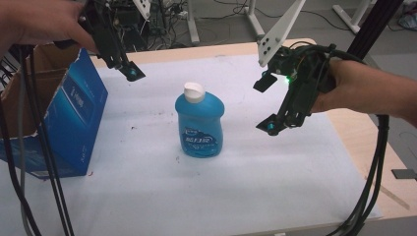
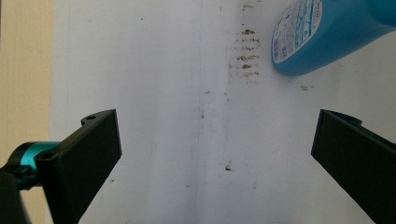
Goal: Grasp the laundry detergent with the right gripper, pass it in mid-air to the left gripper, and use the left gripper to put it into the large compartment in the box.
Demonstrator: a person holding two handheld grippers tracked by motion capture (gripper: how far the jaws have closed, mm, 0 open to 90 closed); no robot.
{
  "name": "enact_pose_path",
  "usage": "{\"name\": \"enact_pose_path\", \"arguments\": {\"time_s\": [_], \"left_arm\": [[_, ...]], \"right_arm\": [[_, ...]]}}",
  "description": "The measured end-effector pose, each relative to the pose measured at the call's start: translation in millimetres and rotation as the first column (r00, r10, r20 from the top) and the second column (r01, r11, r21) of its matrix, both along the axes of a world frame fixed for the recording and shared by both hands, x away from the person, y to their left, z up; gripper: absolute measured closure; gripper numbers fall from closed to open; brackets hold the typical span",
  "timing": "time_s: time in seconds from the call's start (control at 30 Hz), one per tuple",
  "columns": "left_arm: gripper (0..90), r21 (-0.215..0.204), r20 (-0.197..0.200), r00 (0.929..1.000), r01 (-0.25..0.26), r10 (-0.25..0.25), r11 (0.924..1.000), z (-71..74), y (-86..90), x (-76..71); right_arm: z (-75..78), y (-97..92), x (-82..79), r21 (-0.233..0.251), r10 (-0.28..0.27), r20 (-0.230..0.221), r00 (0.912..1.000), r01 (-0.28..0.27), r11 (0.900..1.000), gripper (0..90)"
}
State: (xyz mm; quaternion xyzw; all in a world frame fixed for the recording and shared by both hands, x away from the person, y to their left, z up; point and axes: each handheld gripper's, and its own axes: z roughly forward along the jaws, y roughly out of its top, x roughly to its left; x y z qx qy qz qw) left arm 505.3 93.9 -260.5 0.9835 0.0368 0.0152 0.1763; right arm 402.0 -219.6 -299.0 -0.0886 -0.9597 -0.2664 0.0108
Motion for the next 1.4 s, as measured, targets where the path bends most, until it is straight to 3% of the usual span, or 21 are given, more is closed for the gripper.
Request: {"name": "enact_pose_path", "arguments": {"time_s": [0.23, 0.5, 0.77, 1.4], "left_arm": [[1.6, -0.001, -0.001, 1.0000, 0.010, -0.010, 1.0000, -0.8, -1.1, -0.9], [1.6, -0.011, -0.003, 0.9998, 0.022, -0.022, 0.9997, -3.2, -2.3, -3.9], [1.6, -0.010, -0.004, 0.9996, 0.027, -0.027, 0.9996, -6.1, -3.7, -5.1], [1.6, -0.021, -0.005, 0.9997, 0.024, -0.024, 0.9995, -8.4, -1.7, -7.3]], "right_arm": [[-14.6, -0.2, 1.0, 0.083, -0.028, 0.013, 0.9995, 0.027, 0.9962, 1.5], [-27.5, -0.4, 3.2, 0.182, -0.038, -0.003, 0.9993, 0.037, 0.9825, 1.5], [-40.3, 2.6, 4.3, 0.241, -0.046, 0.009, 0.9989, 0.042, 0.9696, 1.5], [-64.1, 21.0, 12.3, 0.284, -0.030, -0.002, 0.9996, 0.029, 0.9584, 1.5]]}}
